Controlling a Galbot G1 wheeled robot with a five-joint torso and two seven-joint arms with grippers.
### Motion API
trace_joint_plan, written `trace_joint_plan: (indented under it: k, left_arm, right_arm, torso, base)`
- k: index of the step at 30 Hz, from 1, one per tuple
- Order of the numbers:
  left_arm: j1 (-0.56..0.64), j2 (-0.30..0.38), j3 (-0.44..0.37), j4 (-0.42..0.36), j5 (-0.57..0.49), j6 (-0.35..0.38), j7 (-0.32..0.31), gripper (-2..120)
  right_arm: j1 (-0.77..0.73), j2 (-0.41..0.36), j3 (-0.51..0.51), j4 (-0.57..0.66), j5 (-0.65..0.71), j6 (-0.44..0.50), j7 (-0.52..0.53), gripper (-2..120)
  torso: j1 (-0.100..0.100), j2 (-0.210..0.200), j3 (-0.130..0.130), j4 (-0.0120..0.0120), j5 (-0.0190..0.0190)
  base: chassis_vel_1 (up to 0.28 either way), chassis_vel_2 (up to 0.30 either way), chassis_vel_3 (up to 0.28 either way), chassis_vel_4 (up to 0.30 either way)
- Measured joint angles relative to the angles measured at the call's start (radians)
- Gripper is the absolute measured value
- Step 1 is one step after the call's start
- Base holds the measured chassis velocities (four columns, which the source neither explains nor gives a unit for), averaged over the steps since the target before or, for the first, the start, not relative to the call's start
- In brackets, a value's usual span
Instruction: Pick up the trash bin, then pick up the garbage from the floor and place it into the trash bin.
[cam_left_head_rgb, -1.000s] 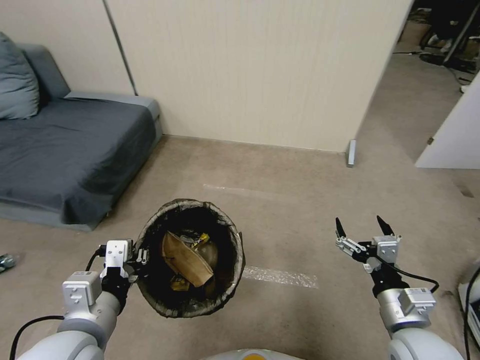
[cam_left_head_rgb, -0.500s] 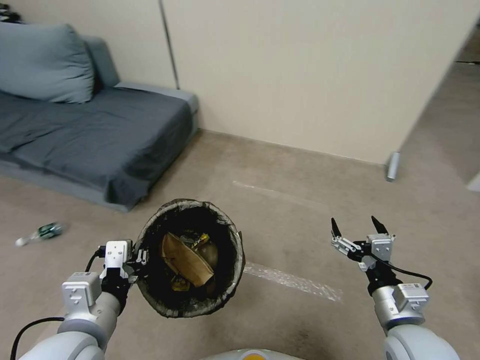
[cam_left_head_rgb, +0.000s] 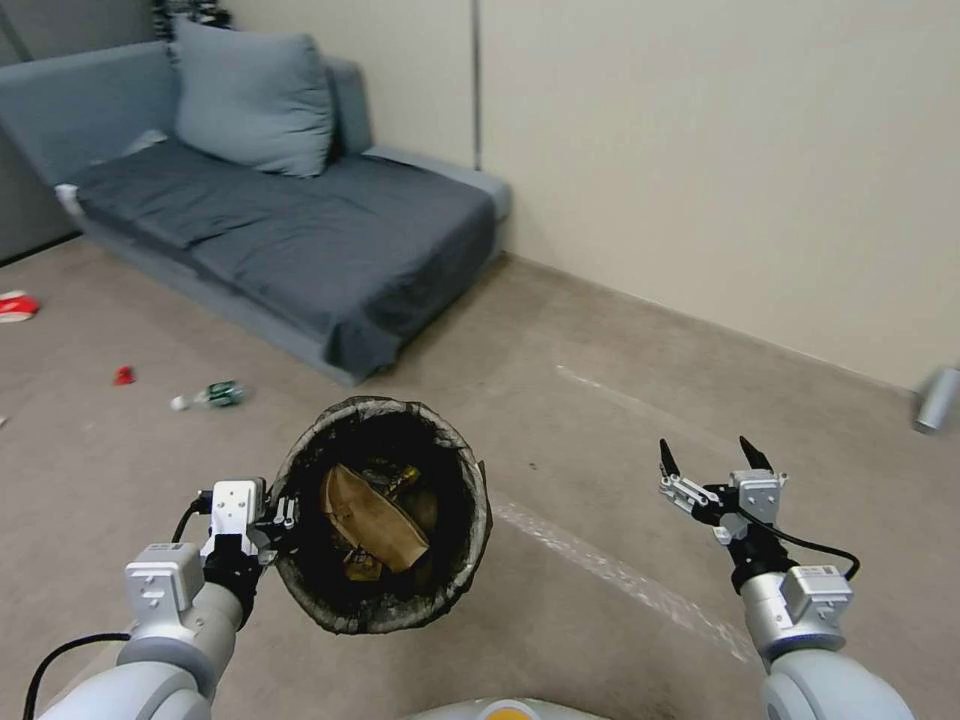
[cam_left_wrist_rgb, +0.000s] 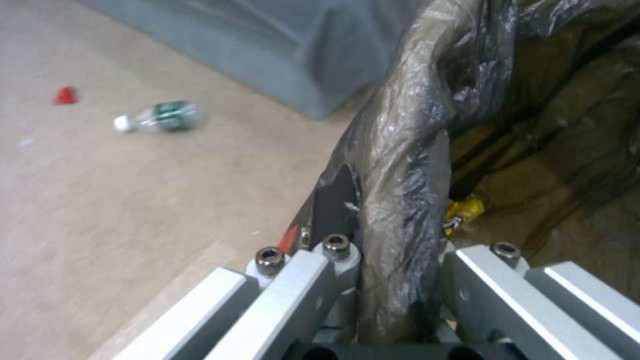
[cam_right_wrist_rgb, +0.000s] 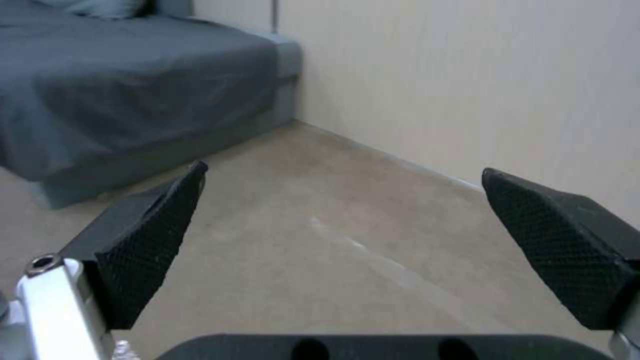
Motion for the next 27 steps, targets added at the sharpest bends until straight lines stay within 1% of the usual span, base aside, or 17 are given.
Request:
trace_joint_plan:
  k: [9,14,27]
  left_arm:
    - [-0.002,-0.002,-0.002,0.0,0.0,0.0,0.0,1]
    - [-0.005,-0.006,-0.004,0.0,-0.005,0.0,0.0,1]
    - [0.001,-0.005,-0.001,0.0,-0.006,0.0,0.0,1]
  right_arm:
    - [0.011,-0.005,-0.011,-0.01,0.003,-0.008,0.007,100]
    - [0.024,-0.012,-0.035,-0.009,0.019,-0.036,0.033,100]
    - [0.031,-0.014,-0.038,-0.008,0.019,-0.04,0.037,100]
  torso:
    - [0.0,0.0,0.0,0.0001,0.0]
    - [0.0,0.0,0.0,0.0001,0.0]
    - [0.0,0.0,0.0,0.0,0.0]
  base:
    - [0.119,0.129,0.122,0.135]
    - [0.125,0.125,0.116,0.121]
    - [0.127,0.126,0.127,0.123]
